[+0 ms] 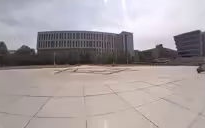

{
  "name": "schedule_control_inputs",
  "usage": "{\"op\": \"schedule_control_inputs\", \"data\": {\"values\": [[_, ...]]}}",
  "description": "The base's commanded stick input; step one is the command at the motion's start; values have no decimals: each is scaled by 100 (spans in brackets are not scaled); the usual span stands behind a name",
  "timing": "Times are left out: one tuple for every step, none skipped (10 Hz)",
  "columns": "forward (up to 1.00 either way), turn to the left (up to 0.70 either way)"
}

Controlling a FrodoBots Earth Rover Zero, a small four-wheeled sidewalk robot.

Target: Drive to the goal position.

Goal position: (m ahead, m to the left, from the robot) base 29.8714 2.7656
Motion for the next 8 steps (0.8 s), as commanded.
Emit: {"op": "schedule_control_inputs", "data": {"values": [[100,0],[100,0],[100,0],[100,0],[100,0],[100,0],[100,0],[100,0]]}}
